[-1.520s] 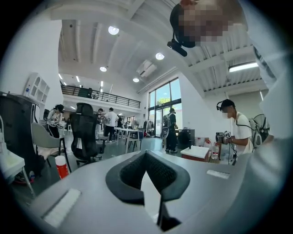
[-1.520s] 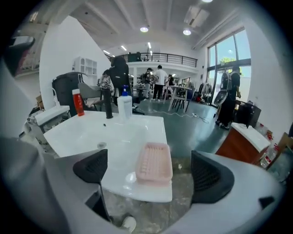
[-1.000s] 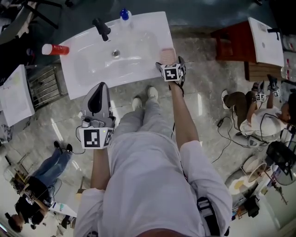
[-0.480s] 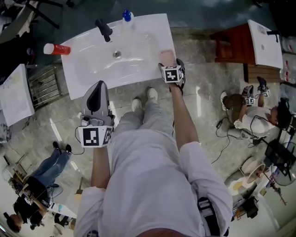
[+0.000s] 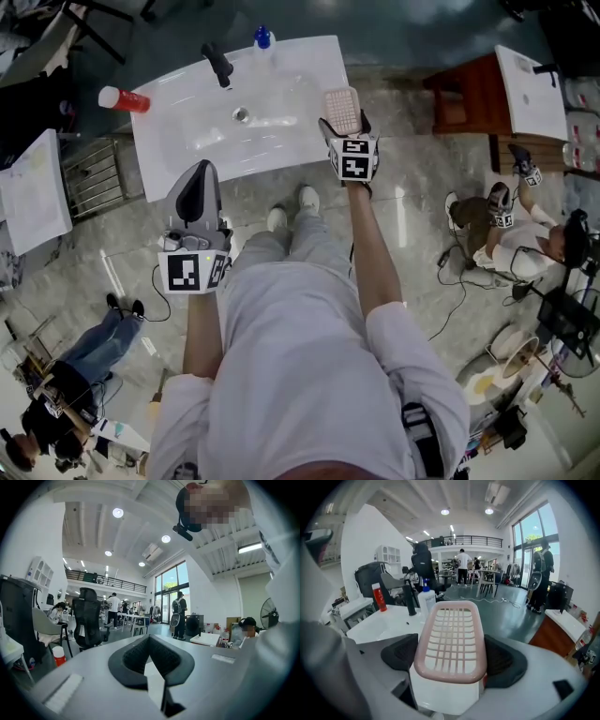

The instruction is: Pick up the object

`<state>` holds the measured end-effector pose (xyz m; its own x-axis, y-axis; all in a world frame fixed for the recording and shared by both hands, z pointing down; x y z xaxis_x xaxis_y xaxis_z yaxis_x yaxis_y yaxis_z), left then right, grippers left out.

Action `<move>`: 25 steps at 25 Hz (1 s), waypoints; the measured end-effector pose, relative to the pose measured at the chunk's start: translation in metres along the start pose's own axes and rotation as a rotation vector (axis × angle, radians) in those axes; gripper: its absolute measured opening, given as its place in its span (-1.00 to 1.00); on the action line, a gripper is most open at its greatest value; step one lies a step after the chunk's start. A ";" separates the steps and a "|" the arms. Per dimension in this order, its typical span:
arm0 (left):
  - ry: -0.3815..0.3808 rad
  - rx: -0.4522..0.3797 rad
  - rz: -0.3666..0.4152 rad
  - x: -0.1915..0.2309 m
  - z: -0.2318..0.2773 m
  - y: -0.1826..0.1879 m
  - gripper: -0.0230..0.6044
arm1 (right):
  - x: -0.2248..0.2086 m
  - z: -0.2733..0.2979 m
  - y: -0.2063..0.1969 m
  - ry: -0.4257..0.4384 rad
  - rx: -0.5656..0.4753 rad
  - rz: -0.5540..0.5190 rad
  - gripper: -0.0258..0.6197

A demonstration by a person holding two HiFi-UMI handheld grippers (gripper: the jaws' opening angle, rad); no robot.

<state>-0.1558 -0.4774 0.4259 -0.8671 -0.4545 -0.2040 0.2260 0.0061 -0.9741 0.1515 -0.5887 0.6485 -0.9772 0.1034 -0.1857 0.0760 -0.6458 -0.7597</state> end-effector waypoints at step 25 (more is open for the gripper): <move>0.046 -0.204 0.042 -0.011 -0.045 0.077 -0.93 | 0.106 -0.268 0.194 0.262 -0.740 -0.084 0.45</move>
<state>-0.1491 -0.4320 0.3488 -0.8790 -0.4091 -0.2447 0.1722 0.2062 -0.9632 0.1159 -0.5004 0.3144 -0.9139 0.3640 -0.1797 0.2058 0.0337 -0.9780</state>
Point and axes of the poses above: the fingertips, and each gripper's own axes: z forward along the fingers, x to its left, y out of its top, the point moved 8 cm from there along -z, backward along the fingers, and after that the axes turned 13 degrees about z, right-handed, at the moved point
